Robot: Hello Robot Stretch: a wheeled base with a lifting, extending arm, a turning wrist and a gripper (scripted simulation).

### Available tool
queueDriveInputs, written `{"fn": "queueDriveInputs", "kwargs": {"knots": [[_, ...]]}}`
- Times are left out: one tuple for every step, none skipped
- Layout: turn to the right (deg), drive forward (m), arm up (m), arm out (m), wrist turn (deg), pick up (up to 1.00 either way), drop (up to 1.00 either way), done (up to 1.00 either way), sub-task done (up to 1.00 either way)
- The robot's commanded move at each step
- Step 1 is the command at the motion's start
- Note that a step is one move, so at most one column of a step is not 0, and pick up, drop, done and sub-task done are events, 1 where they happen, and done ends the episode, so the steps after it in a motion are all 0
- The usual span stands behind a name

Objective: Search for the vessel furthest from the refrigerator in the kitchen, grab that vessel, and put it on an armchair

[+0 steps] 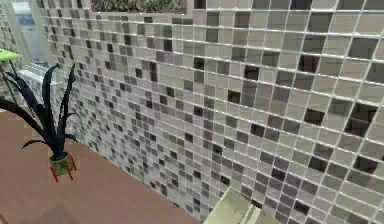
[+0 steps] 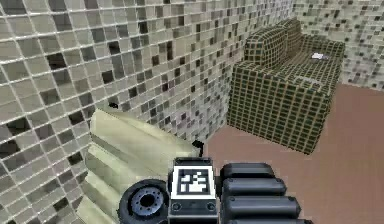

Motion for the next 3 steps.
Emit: {"fn": "queueDriveInputs", "kwargs": {"knots": [[15.0,0.0,0.0,0.0,0.0,0.0,0.0,0.0,0.0],[-45.0,0.0,0.0,0.0,0.0,0.0,0.0,0.0,0.0],[0.0,0.0,0.0,0.28,0.0,0.0,0.0,0.0,0.0]]}}
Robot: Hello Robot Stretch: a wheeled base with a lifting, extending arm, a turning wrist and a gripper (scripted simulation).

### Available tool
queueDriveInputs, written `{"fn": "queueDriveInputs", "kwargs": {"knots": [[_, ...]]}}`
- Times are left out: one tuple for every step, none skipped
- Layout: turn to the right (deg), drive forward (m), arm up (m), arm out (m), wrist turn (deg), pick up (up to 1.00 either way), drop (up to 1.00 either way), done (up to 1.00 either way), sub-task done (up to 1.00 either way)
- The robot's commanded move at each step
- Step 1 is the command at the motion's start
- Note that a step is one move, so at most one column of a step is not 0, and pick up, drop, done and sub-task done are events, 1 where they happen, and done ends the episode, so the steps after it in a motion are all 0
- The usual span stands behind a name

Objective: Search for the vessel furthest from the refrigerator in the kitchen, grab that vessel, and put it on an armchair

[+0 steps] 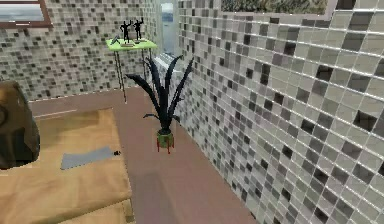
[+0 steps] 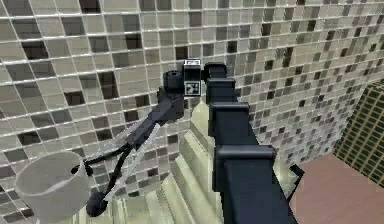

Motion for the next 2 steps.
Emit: {"fn": "queueDriveInputs", "kwargs": {"knots": [[0.0,0.0,0.0,0.0,39.0,0.0,0.0,0.0,0.0],[0.0,0.0,-0.24,0.0,0.0,0.0,0.0,0.0,0.0]]}}
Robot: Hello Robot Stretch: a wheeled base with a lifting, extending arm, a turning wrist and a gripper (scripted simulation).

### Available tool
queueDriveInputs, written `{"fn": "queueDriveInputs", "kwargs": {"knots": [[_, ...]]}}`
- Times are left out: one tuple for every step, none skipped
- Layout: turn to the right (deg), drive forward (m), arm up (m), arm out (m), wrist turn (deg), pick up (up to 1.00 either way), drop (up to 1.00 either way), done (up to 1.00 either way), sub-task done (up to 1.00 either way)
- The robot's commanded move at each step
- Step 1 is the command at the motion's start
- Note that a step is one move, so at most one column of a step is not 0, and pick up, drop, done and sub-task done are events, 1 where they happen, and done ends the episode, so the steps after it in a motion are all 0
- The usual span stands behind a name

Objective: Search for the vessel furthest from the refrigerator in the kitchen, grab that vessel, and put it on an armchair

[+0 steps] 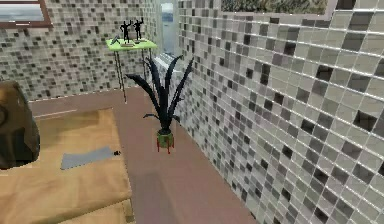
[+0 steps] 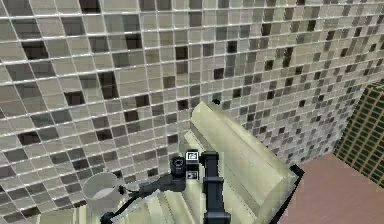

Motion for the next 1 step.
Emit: {"fn": "queueDriveInputs", "kwargs": {"knots": [[0.0,0.0,-0.32,0.0,0.0,0.0,0.0,0.0,0.0]]}}
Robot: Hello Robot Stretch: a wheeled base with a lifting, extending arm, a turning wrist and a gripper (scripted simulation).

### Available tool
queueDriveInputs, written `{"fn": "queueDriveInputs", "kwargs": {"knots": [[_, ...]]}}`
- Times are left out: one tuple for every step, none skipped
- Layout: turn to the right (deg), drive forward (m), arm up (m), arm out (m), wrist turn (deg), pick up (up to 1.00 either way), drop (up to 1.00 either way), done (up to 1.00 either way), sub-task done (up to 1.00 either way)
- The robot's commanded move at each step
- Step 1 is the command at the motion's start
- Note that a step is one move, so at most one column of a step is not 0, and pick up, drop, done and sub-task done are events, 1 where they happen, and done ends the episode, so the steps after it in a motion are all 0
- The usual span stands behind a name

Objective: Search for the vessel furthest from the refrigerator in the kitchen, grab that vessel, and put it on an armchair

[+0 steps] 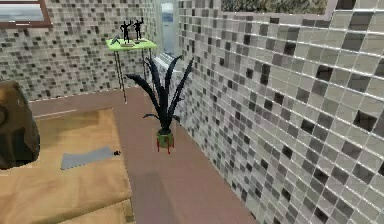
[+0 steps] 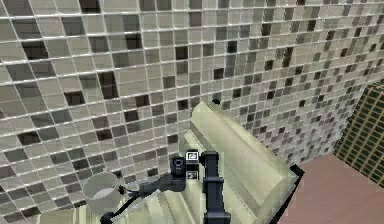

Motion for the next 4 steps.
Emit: {"fn": "queueDriveInputs", "kwargs": {"knots": [[0.0,0.0,0.0,0.0,0.0,0.0,1.0,0.0,0.0],[0.0,0.0,0.1,0.0,0.0,0.0,0.0,0.0,0.0],[0.0,0.0,0.0,-0.08,0.0,0.0,0.0,0.0,0.0],[0.0,0.0,0.0,0.0,0.0,0.0,0.0,1.0,0.0]]}}
